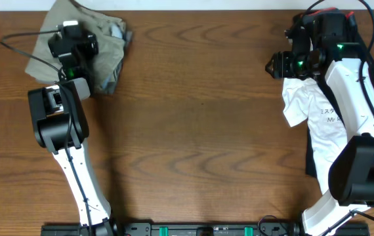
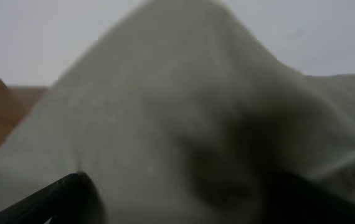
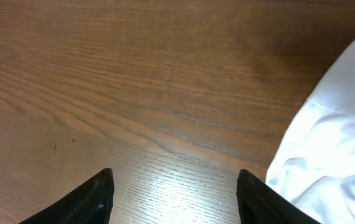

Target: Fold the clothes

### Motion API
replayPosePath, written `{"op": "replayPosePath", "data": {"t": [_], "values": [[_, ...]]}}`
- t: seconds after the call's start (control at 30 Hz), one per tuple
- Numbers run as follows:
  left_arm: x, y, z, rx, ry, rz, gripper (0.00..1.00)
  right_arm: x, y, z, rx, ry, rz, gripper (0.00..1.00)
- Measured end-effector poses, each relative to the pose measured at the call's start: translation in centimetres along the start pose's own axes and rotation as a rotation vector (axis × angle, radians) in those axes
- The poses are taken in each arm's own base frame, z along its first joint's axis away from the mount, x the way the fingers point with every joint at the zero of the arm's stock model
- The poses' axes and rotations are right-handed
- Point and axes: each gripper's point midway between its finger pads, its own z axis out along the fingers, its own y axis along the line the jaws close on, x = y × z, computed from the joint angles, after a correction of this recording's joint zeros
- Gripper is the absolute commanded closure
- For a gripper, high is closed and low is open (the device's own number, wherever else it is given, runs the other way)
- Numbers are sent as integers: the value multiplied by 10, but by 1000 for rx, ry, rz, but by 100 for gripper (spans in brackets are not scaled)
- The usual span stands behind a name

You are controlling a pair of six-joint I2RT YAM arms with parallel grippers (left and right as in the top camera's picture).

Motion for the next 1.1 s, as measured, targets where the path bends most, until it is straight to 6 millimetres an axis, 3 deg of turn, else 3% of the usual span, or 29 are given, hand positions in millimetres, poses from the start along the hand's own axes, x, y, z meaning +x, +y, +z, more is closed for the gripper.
{"op": "replayPosePath", "data": {"t": [0.4, 0.63, 0.77, 0.93, 1.0, 1.1], "values": [[4, -1, 4, 5, 47, -35, 2, -5, 10, 3, -11, -18, -28, 36], [-9, -4, -17, 21, 153, -24, 2, -16, 11, 2, -14, -63, -61, 29], [-51, -6, -40, 36, 156, -19, 2, -24, 12, 2, -17, -95, -117, 24], [-146, -3, -89, 48, 73, -21, 2, -36, 16, -7, -16, -129, -182, 13], [-187, -5, -120, 62, 31, -24, 2, -52, 21, -23, -10, -176, -215, 1], [-236, -13, -168, 94, -14, -42, 2, -76, 35, -63, 8, -277, -271, 1]]}}
